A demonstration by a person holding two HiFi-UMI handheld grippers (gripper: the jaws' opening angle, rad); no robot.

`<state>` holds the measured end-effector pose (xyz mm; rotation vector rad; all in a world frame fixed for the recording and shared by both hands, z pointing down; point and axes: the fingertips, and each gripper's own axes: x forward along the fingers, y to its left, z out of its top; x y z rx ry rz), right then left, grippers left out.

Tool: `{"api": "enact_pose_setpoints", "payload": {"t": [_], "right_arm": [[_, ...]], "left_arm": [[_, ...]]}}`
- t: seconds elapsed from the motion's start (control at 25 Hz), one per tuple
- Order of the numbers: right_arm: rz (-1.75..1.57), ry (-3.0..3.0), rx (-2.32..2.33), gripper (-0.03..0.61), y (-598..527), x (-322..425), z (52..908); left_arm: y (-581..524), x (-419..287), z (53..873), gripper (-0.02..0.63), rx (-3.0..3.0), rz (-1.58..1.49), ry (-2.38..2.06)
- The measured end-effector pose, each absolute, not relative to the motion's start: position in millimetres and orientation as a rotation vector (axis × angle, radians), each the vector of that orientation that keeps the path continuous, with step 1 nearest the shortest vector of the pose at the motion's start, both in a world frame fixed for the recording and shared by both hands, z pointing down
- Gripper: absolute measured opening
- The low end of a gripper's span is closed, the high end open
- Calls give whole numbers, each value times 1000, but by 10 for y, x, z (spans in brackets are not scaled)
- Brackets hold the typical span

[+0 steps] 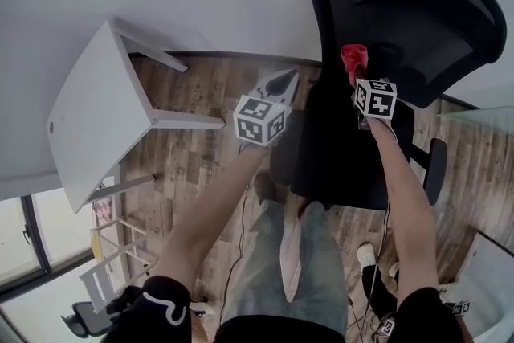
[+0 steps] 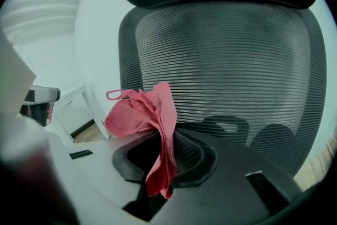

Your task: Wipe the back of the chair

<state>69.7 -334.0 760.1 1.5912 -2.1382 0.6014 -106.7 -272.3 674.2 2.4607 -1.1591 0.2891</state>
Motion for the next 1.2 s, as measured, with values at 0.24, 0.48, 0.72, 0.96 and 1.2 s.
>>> {"api": "enact_pose_setpoints", "payload": {"t": [0.24, 0.48, 0.72, 0.96, 1.2], "right_arm": [[598, -2101, 1633, 74, -3242, 1368, 7616], [617, -2025, 1722, 74, -3076, 2169, 7657], [626, -1947, 1793, 74, -2953, 2858, 7672], [602, -1823, 1860, 74, -2765, 3490, 7658], [623, -1727, 1920, 74, -2582, 3861, 7674]], "left_arm": [[-2638, -602, 6744, 25, 2470, 295, -1145], [-2554, -199, 6748, 24, 2487, 309, -1124], [-2558, 84, 6714, 24, 2500, 312, -1101], [-2559, 249, 6683, 25, 2506, 308, -1090], [-2563, 127, 6682, 24, 2502, 301, -1100]]}}
